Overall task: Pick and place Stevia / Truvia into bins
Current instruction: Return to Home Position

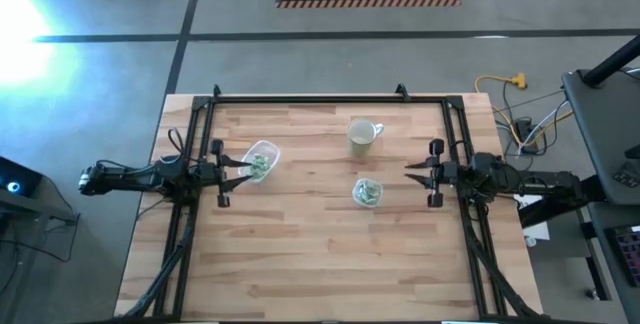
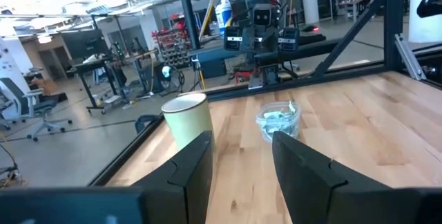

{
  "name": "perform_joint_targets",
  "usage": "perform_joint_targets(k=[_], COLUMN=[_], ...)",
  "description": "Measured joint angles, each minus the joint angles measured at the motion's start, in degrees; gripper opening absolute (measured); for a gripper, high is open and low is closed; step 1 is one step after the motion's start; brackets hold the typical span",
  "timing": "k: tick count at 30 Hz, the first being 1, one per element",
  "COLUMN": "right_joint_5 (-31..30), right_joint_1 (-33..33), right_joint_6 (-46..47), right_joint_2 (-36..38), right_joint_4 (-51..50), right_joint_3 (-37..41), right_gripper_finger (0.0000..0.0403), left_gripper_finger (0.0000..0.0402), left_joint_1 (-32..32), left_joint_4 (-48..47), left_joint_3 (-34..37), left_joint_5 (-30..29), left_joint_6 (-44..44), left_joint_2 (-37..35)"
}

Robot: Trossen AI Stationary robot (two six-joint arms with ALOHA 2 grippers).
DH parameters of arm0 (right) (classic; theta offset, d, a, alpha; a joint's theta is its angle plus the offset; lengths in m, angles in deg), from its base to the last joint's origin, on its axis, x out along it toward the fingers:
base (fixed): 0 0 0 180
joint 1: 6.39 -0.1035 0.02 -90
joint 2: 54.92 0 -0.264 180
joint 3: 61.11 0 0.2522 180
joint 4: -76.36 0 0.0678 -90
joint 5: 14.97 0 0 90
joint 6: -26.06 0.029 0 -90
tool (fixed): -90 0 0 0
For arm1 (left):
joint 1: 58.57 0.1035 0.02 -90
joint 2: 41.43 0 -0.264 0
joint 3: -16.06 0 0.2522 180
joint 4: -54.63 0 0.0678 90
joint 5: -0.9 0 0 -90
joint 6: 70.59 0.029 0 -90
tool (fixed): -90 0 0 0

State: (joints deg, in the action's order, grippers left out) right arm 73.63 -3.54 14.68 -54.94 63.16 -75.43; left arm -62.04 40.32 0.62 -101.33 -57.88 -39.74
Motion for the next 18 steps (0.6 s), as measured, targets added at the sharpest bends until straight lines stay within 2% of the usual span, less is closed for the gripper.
perform_joint_targets(k=[7,18], right_joint_5=[0.12,0.15], right_joint_1=[0.02,0.02], right_joint_6=[0.98,3.52], right_joint_2=[-0.16,-1.34], right_joint_4=[-0.02,-0.13], right_joint_3=[0.0,0.0], right_gripper_finger=[0.0084,0.0069], left_gripper_finger=[0.0135,0.0135], left_joint_1=[0.0,0.0], left_joint_4=[-0.03,1.25], left_joint_3=[0.0,0.13], left_joint_5=[0.0,-0.14], left_joint_6=[-0.33,-0.33], left_joint_2=[0.15,0.41])
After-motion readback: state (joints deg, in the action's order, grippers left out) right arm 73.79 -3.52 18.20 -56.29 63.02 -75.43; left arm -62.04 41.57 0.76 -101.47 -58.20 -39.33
